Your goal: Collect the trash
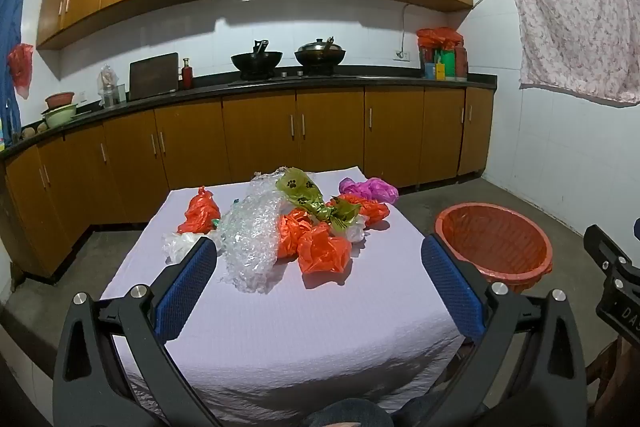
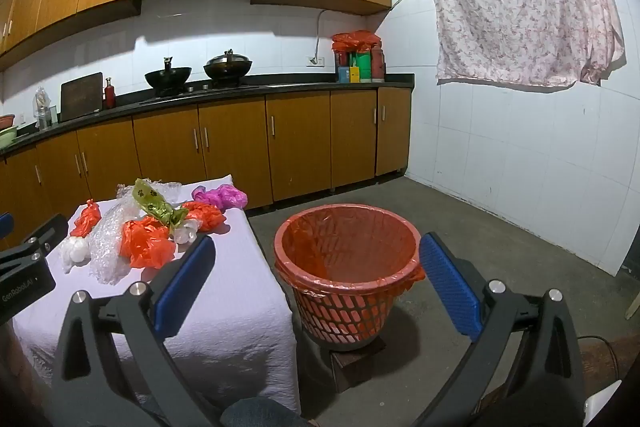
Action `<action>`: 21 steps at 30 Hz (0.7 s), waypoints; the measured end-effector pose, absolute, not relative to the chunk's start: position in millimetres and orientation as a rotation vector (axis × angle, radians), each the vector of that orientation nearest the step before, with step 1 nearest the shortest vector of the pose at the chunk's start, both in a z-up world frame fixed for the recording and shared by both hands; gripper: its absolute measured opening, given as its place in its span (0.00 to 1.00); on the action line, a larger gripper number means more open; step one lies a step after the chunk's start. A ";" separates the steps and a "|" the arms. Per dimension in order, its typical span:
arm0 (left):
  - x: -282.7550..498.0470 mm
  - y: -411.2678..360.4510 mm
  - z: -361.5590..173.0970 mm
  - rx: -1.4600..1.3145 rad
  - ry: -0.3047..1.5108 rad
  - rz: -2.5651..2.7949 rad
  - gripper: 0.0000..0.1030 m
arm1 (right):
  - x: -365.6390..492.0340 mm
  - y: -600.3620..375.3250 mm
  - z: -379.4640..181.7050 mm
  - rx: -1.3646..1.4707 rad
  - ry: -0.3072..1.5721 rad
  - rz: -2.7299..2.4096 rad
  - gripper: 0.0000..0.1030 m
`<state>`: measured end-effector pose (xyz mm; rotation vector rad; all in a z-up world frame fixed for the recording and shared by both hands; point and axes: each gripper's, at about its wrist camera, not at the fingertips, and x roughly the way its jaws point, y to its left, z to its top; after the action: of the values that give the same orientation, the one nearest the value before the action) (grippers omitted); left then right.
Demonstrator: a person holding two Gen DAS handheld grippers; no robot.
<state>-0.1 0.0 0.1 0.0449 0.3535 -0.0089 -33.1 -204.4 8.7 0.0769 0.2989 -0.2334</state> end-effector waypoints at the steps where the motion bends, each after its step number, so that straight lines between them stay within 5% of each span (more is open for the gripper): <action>1: -0.2 0.0 0.1 0.045 0.353 -0.008 0.98 | -33.0 -204.4 8.7 0.075 0.300 -0.234 0.96; 21: 0.0 -0.1 0.0 0.048 0.356 -0.007 0.98 | -33.1 -204.2 8.5 0.075 0.302 -0.234 0.96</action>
<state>0.0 -0.1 0.0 0.0482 0.3555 -0.0075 -33.1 -204.2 8.5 0.0751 0.3018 -0.2341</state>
